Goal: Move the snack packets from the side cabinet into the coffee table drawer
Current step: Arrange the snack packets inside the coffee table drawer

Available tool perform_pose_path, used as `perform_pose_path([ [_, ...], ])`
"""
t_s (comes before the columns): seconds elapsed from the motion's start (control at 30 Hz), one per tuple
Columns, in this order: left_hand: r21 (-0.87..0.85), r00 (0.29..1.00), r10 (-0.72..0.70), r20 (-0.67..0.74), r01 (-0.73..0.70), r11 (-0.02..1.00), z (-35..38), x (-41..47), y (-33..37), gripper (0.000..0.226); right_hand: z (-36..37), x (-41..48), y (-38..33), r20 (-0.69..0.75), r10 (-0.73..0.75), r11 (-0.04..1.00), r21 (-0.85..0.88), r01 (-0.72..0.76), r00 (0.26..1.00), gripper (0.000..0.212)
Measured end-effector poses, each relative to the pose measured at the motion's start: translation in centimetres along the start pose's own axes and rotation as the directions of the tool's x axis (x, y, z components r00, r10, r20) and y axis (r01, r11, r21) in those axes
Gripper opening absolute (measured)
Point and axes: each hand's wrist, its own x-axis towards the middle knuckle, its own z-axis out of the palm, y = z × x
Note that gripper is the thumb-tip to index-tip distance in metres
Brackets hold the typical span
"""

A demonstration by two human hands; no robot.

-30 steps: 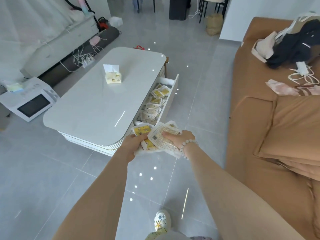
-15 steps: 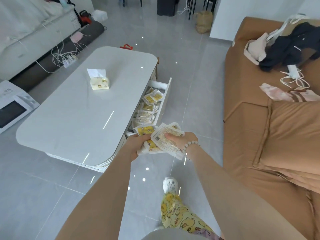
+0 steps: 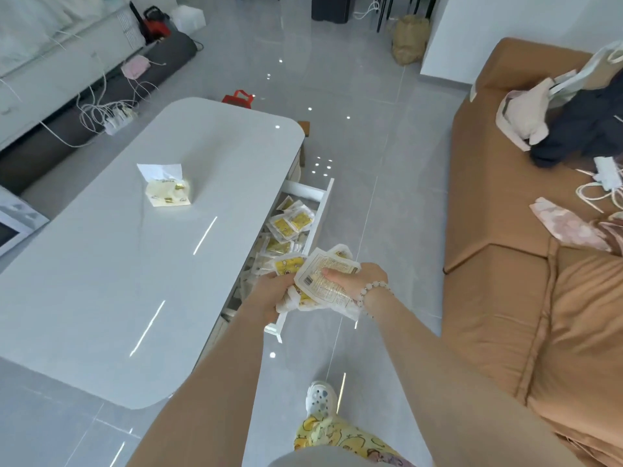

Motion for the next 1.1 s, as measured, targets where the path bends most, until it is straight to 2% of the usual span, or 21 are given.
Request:
perform_pose_path([
  [0.07, -0.021, 0.999, -0.024, -0.029, 0.023, 0.999, 1.0, 2.6, 1.7, 0.017, -1.1, 3.2, -1.3, 0.007, 0.013, 0.999, -0.035, -0.013, 1.0, 0.052],
  [0.23, -0.08, 0.993, -0.077, -0.088, 0.07, 0.994, 1.4, 7.6, 4.3, 0.008, -0.8, 9.7, -4.0, 0.038, 0.035, 0.993, -0.113, -0.031, 0.999, 0.059],
  [0.33, -0.093, 0.985, -0.132, -0.113, 0.122, 0.988, 0.8, 9.8, 5.1, 0.017, 0.2, 11.8, -5.0, 0.092, 0.068, 0.991, -0.123, -0.057, 0.993, 0.057],
  [0.53, -0.143, 0.984, -0.162, -0.078, 0.15, 0.978, 0.9, 16.7, 9.3, 0.007, -0.3, 19.0, -8.6, 0.102, 0.074, 0.986, -0.156, -0.057, 0.992, 0.066],
  [0.7, -0.184, 0.988, -0.154, -0.02, 0.148, 0.972, 1.2, 23.1, 14.2, 0.013, -1.8, 25.9, -13.4, 0.092, 0.04, 0.974, -0.225, -0.018, 0.995, 0.055],
  [0.77, -0.183, 0.981, -0.188, -0.043, 0.177, 0.967, 0.7, 25.6, 15.8, 0.024, -1.7, 28.3, -15.3, 0.103, 0.023, 0.962, -0.273, 0.006, 0.994, 0.051],
  [0.83, -0.201, 0.978, -0.203, -0.056, 0.188, 0.961, 0.4, 27.8, 16.9, 0.024, -1.3, 30.1, -16.5, 0.098, -0.001, 0.953, -0.301, 0.031, 0.995, 0.052],
  [1.0, -0.285, 0.964, -0.252, -0.089, 0.218, 0.933, -0.1, 30.7, 17.9, 0.022, -0.2, 32.9, -17.4, 0.143, 0.105, 0.966, -0.249, -0.067, 0.984, 0.049],
  [1.03, -0.322, 0.956, -0.276, -0.096, 0.232, 0.918, -0.2, 31.3, 17.4, 0.023, 0.2, 33.6, -17.5, 0.162, 0.137, 0.963, -0.254, -0.093, 0.977, 0.052],
  [1.1, -0.407, 0.939, -0.327, -0.103, 0.26, 0.876, -0.5, 32.9, 15.9, 0.024, 1.4, 35.5, -17.2, 0.188, 0.192, 0.949, -0.286, -0.133, 0.963, 0.075],
])
